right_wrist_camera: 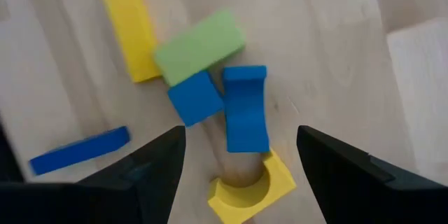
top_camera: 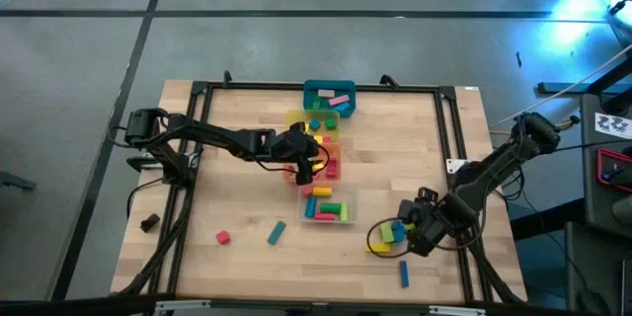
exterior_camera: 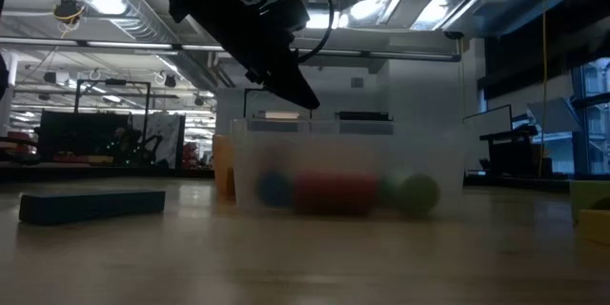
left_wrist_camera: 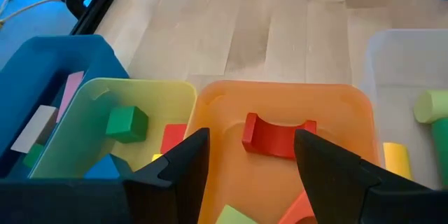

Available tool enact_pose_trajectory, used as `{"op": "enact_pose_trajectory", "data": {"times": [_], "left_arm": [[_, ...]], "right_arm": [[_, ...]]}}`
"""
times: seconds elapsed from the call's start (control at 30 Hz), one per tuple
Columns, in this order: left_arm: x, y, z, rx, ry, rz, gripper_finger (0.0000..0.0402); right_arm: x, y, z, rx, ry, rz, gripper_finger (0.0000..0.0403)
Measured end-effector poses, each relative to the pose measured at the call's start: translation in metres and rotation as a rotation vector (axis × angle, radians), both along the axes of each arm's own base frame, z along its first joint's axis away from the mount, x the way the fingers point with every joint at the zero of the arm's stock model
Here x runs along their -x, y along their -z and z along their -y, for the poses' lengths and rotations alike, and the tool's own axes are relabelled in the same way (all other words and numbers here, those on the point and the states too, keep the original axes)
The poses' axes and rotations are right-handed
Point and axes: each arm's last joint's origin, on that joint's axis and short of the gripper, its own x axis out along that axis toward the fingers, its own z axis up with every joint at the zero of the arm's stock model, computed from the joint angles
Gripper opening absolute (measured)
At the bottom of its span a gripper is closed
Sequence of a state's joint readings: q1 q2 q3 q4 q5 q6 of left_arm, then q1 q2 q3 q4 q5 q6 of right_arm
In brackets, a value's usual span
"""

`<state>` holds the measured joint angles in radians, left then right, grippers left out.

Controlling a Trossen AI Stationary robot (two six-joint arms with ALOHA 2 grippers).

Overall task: Sort blocks by size
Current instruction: Put the blue arch block into the orange bin

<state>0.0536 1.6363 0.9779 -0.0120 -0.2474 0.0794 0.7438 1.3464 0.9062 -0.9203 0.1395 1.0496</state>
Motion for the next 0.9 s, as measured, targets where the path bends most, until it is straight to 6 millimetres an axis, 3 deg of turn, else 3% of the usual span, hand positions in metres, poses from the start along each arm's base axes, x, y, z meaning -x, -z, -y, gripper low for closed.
{"op": "enact_pose_trajectory", "data": {"times": [0.33,0.9], "left_arm": [[0.000,0.001,0.000,0.001,0.000,-0.008,0.0194],[0.000,0.000,0.000,0.001,0.000,-0.006,0.0194]], "right_arm": [[0.001,0.031,0.000,0.054,0.039,-0.080,0.0275],[-0.008,0.068,-0.011,0.103,0.006,-0.233,0.0275]]}}
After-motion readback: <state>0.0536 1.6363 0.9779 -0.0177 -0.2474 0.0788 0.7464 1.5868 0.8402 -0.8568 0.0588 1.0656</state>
